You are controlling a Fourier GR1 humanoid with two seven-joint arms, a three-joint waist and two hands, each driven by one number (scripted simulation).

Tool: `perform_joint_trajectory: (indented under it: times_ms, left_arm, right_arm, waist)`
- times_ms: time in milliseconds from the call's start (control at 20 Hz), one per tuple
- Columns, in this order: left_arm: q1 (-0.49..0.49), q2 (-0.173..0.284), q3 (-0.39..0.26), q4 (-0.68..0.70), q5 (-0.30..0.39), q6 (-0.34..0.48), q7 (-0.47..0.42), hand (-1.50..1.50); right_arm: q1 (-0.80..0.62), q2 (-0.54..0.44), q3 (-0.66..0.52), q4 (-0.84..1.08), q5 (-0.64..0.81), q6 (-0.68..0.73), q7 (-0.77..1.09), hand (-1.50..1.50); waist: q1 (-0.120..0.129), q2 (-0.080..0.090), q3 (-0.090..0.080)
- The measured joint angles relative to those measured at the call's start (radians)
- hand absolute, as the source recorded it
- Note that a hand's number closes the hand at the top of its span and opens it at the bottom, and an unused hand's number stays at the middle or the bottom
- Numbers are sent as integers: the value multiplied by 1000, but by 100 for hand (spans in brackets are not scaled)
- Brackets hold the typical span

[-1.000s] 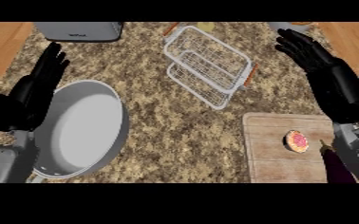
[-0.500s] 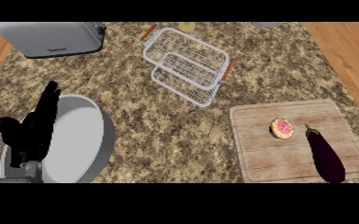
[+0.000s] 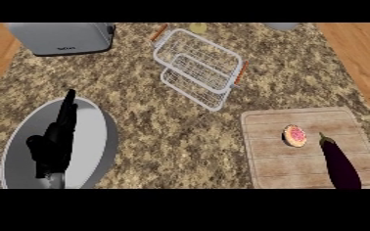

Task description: Pick the eggplant from the cutting board and place it in the tiered basket

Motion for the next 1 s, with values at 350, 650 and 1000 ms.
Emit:
perform_joint_trajectory:
  times_ms: [350,650,1000]
  left_arm:
    - [4,-22,-30,-11,-14,7,16,0]
    - [5,-38,-50,-24,-23,3,15,0]
    - [-1,-51,-70,-19,-35,-3,23,0]
  right_arm:
    - [187,-225,83,-131,103,102,226,-150]
    - [264,-384,124,-268,229,79,493,-150]
    - [242,-437,218,-393,383,17,782,-150]
  waist:
    - [31,7,-5]
    - [58,9,-5]
    - [88,12,-1]
